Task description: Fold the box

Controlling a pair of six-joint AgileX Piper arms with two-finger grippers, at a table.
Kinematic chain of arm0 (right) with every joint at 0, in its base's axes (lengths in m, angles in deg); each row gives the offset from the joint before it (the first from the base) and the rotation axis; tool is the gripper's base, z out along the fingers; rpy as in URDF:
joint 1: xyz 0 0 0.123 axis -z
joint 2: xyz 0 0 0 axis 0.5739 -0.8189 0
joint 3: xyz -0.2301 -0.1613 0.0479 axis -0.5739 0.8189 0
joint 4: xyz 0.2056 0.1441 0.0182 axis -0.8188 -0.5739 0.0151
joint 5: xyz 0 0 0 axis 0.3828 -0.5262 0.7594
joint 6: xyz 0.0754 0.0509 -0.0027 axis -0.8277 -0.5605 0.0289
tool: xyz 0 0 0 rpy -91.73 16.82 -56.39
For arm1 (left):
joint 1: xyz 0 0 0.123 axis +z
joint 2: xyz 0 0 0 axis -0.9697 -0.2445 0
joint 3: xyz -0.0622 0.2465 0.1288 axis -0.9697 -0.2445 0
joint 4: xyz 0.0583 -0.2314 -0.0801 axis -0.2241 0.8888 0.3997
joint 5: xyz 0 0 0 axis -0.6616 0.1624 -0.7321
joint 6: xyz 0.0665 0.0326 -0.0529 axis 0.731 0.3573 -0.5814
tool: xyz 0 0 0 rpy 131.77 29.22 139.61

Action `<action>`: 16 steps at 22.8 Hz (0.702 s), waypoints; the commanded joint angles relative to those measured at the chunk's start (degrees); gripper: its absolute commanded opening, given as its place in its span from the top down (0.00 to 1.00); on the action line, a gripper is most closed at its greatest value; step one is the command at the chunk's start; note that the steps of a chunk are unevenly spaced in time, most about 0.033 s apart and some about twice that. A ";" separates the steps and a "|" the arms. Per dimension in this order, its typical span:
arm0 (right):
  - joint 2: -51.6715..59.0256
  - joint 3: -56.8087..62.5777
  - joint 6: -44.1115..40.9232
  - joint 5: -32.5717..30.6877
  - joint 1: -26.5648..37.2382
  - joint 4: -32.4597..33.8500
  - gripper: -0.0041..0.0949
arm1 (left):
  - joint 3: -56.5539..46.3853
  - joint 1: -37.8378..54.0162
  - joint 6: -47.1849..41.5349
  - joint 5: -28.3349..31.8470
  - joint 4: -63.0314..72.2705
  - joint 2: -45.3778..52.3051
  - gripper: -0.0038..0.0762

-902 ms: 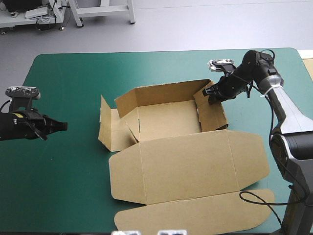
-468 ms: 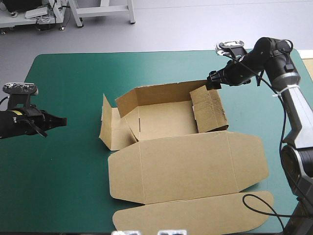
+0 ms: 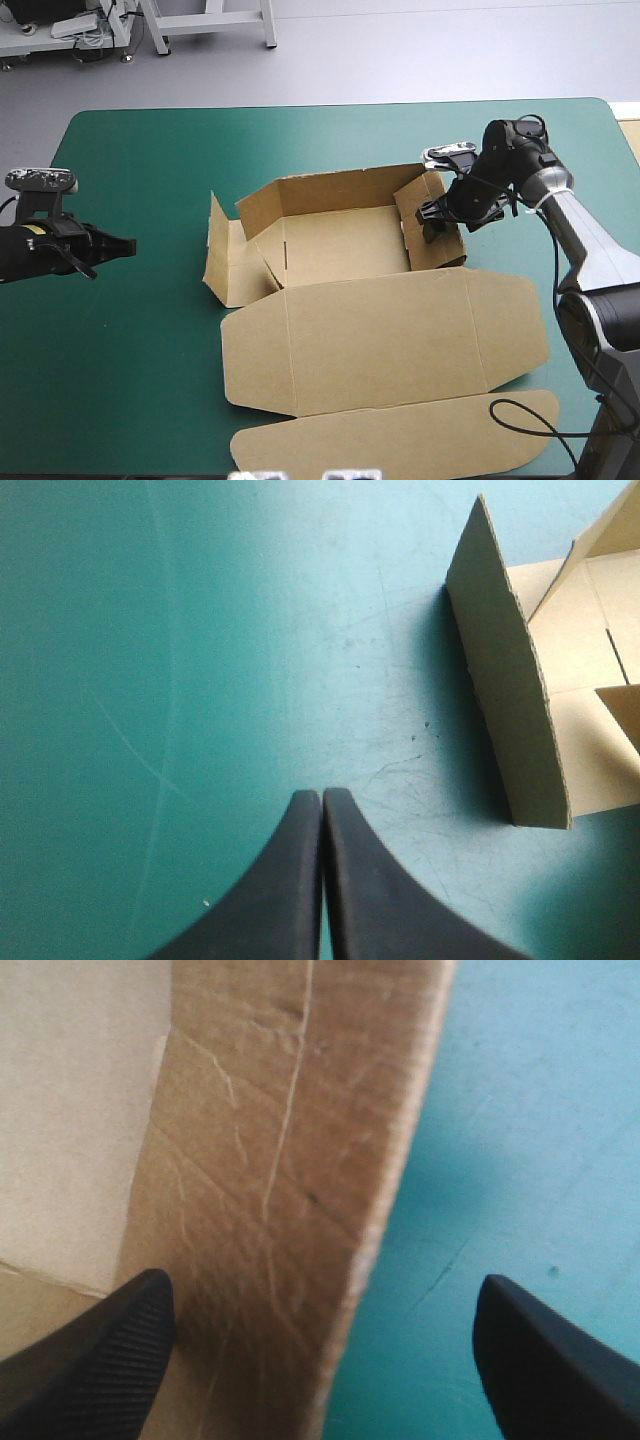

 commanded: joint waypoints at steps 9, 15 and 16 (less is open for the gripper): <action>-1.87 -1.55 4.21 -0.72 -0.02 -7.70 0.97 | 1.36 0.08 -0.94 2.97 2.11 1.03 0.96; 7.57 -3.90 8.83 -0.70 1.94 -12.59 0.98 | 1.33 0.92 -8.95 10.64 -7.86 0.32 0.96; 8.88 -3.90 9.35 -0.70 2.37 -12.90 0.98 | 1.23 1.47 -10.91 11.50 -9.53 -0.15 0.96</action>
